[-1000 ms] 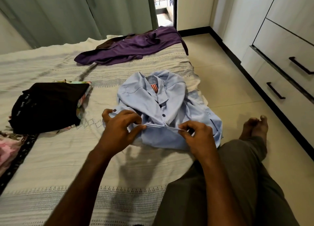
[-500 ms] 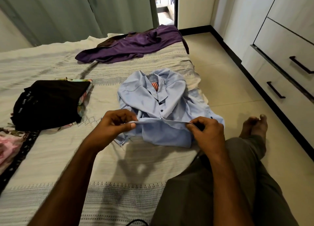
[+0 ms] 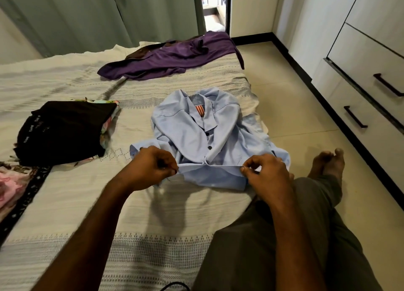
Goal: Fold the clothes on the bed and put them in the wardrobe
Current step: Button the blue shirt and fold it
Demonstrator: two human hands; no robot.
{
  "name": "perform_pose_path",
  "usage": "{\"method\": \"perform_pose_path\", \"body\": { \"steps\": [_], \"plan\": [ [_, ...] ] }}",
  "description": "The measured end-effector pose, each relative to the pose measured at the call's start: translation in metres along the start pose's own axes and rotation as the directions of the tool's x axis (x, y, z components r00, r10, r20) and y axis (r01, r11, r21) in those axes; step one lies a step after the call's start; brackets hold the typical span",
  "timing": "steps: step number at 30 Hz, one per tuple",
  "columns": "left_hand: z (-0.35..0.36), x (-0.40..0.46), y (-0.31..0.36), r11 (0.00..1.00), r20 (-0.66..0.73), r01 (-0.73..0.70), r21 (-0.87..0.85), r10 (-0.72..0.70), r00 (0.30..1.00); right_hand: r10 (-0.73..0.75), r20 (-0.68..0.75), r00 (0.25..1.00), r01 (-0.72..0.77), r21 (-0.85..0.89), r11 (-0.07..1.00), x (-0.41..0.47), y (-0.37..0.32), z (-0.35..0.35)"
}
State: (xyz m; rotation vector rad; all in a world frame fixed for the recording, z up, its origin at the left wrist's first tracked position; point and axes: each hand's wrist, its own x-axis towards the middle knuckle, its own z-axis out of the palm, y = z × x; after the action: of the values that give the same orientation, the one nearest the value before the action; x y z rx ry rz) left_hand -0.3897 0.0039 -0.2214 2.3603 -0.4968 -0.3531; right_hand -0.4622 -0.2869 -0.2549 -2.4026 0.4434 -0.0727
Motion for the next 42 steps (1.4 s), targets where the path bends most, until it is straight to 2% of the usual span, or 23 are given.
{"method": "perform_pose_path", "body": {
  "steps": [4,7,9,11,14,16,17,18,19,20,21,22,23,24,25,26,27,28,29,32,34,39,42],
  "plan": [
    [0.002,-0.002,0.0,0.973,0.01,0.015,0.232,-0.018,1.0,0.018,0.163,0.986,0.003,-0.126,0.992,-0.005,-0.008,-0.007],
    [-0.002,-0.008,0.0,0.937,0.178,-0.074,0.342,0.013,0.984,-0.03,0.376,0.926,0.078,-0.112,0.991,-0.006,-0.009,-0.008],
    [-0.005,-0.01,-0.002,0.965,0.347,-0.074,0.251,-0.018,0.938,-0.046,0.462,0.886,0.092,-0.078,0.993,-0.005,-0.007,-0.004],
    [-0.005,-0.01,-0.002,0.993,0.45,-0.002,0.115,-0.051,0.891,-0.06,0.485,0.873,0.1,-0.055,0.993,-0.004,-0.005,0.0],
    [0.004,-0.008,0.0,0.999,0.44,0.041,0.034,-0.052,0.896,-0.037,0.483,0.875,0.092,-0.09,0.992,-0.001,-0.006,0.01],
    [0.013,-0.001,0.004,0.993,0.282,0.105,-0.063,-0.083,0.956,-0.007,0.41,0.912,0.038,-0.067,0.997,0.005,-0.013,0.019],
    [0.018,0.005,0.008,0.983,0.11,0.123,-0.135,-0.109,0.988,-0.003,0.312,0.95,0.006,-0.01,1.0,0.008,-0.019,0.022],
    [0.021,0.011,0.014,0.974,-0.134,0.089,-0.209,-0.119,0.984,-0.009,0.145,0.989,-0.005,0.093,0.996,0.01,-0.027,0.024],
    [0.022,0.015,0.025,0.964,-0.412,-0.002,-0.264,-0.111,0.904,-0.015,-0.09,0.996,0.036,0.234,0.972,0.01,-0.038,0.022],
    [0.021,0.016,0.038,0.947,-0.646,-0.128,-0.296,-0.099,0.757,-0.039,-0.361,0.932,0.176,0.355,0.918,0.008,-0.051,0.016],
    [0.022,0.016,0.052,0.926,-0.794,-0.246,-0.287,-0.086,0.602,-0.079,-0.571,0.817,0.351,0.384,0.854,0.007,-0.063,0.012],
    [0.025,0.015,0.062,0.915,-0.87,-0.321,-0.245,-0.062,0.49,-0.126,-0.682,0.721,0.467,0.343,0.815,0.004,-0.071,0.013],
    [0.032,0.013,0.071,0.915,-0.899,-0.352,-0.198,-0.026,0.437,-0.172,-0.704,0.689,0.51,0.303,0.805,0.0,-0.075,0.016],
    [0.045,0.01,0.074,0.928,-0.891,-0.333,-0.166,0.004,0.454,-0.185,-0.637,0.748,0.463,0.301,0.834,-0.003,-0.074,0.026],
    [0.062,0.009,0.072,0.951,-0.849,-0.266,-0.16,0.004,0.529,-0.151,-0.48,0.864,0.33,0.315,0.89,-0.006,-0.071,0.037],
    [0.08,0.007,0.067,0.966,-0.779,-0.163,-0.201,-0.057,0.624,-0.088,-0.268,0.959,0.169,0.296,0.94,-0.008,-0.065,0.049],
    [0.098,0.004,0.06,0.952,-0.693,-0.053,-0.302,-0.181,0.698,-0.037,-0.091,0.995,0.061,0.284,0.957,-0.008,-0.056,0.061],
    [0.113,0.001,0.053,0.897,-0.592,0.038,-0.44,-0.321,0.739,-0.015,0.012,1.0,0.011,0.318,0.948,-0.008,-0.048,0.068],
    [0.123,-0.003,0.049,0.815,-0.497,0.095,-0.572,-0.436,0.75,-0.014,0.062,0.998,-0.011,0.373,0.928,-0.008,-0.043,0.07],
    [0.134,-0.007,0.053,0.614,-0.312,0.136,-0.778,-0.565,0.764,-0.03,0.08,0.996,-0.018,0.539,0.842,-0.008,-0.037,0.067],
    [0.127,-0.006,0.061,0.517,-0.265,0.108,-0.849,-0.595,0.759,-0.02,0.075,0.997,-0.032,0.635,0.772,-0.008,-0.036,0.065],
    [0.113,-0.001,0.073,0.484,-0.318,0.03,-0.875,-0.619,0.718,-0.115,0.055,0.992,0.032,0.763,0.645,-0.012,-0.039,0.051],
    [0.112,-0.002,0.077,0.438,-0.28,0.038,-0.898,-0.636,0.719,-0.156,0.065,0.986,0.046,0.784,0.62,-0.016,-0.042,0.051]
  ]
}}
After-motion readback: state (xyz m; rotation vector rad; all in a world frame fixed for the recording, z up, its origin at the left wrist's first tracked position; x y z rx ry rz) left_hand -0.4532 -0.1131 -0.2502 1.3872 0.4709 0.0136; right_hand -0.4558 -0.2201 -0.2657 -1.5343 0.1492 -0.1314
